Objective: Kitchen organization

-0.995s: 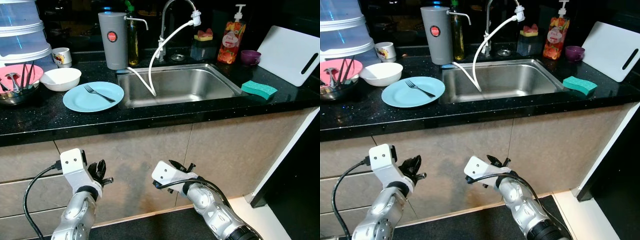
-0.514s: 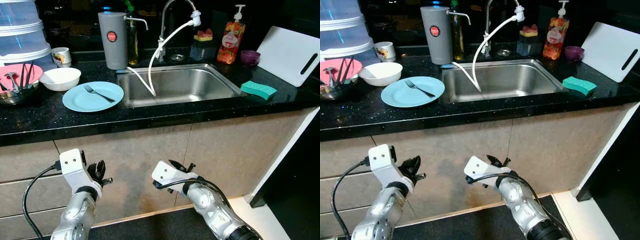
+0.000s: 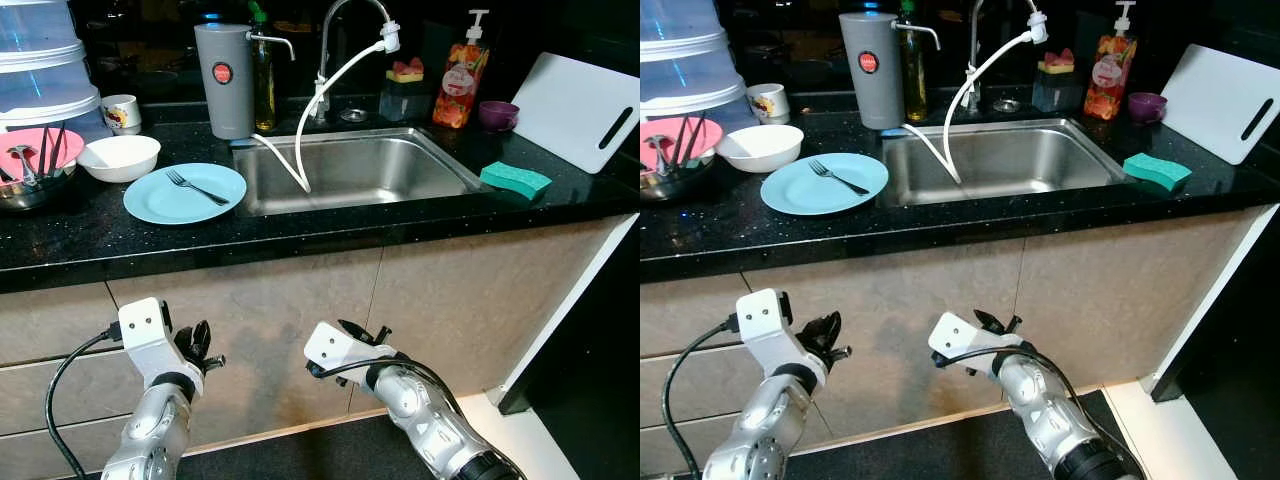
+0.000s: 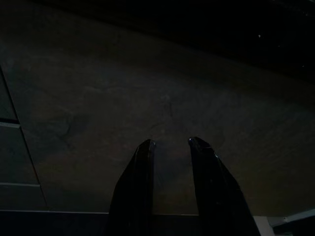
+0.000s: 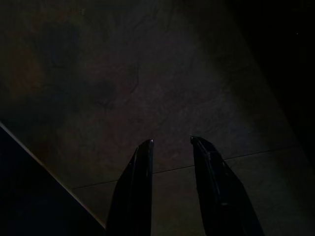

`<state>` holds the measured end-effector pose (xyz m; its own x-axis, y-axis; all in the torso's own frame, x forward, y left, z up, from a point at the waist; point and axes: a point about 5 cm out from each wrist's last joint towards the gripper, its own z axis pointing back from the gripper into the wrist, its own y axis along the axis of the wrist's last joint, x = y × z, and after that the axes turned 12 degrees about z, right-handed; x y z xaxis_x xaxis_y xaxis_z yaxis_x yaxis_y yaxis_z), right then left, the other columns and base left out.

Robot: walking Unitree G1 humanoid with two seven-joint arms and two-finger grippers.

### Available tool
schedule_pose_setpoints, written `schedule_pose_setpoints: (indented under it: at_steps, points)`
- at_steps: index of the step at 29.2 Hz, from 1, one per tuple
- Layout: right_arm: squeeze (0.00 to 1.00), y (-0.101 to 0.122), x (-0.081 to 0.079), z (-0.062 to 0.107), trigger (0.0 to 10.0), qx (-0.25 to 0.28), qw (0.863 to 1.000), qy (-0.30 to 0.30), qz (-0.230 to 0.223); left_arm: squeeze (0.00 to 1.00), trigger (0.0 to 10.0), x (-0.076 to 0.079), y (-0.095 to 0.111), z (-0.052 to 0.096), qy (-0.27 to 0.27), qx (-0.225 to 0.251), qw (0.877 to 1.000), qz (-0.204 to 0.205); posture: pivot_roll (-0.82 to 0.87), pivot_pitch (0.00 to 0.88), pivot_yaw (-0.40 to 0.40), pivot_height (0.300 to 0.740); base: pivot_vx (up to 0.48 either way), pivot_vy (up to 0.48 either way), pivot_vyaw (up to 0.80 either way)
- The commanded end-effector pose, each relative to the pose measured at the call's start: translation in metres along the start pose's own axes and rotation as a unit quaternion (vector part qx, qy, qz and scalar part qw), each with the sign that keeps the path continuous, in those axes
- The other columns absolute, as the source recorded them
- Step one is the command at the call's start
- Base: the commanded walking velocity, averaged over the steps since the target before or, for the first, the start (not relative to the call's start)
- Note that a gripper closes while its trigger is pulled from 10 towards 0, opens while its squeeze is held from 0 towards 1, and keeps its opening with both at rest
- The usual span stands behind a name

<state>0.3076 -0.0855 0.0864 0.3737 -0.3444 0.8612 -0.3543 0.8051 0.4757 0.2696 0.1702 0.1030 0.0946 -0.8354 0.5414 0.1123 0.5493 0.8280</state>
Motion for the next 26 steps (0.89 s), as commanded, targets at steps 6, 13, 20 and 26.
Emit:
schedule_pose_setpoints:
  at_steps: [6,13,20,26]
  points:
    - [0.0,-0.0047,0.0008,0.0005,10.0,-0.005,1.0,0.004,-0.004,0.0,10.0,-0.0002,-0.0032,-0.0021,0.005,-0.008,1.0,0.01,-0.15,0.005,0.003,0.74,0.0,0.0,0.0]
    - [0.0,-0.0044,0.0015,-0.0001,10.0,-0.005,1.0,0.004,-0.005,0.0,10.0,-0.0005,-0.0025,-0.0027,0.006,-0.007,1.0,0.012,-0.15,0.007,0.004,0.74,0.0,0.0,0.0]
    - [0.0,-0.0042,0.0017,-0.0003,10.0,-0.005,1.0,0.004,-0.005,0.0,10.0,-0.0005,-0.0024,-0.0031,0.005,-0.009,1.0,0.011,-0.15,0.008,0.006,0.74,0.0,0.0,0.0]
    - [0.0,-0.0043,0.0017,-0.0002,10.0,-0.005,1.0,0.004,-0.005,0.0,10.0,-0.0001,-0.0026,-0.0032,0.004,-0.009,1.0,0.012,-0.15,0.008,0.006,0.74,0.0,0.0,0.0]
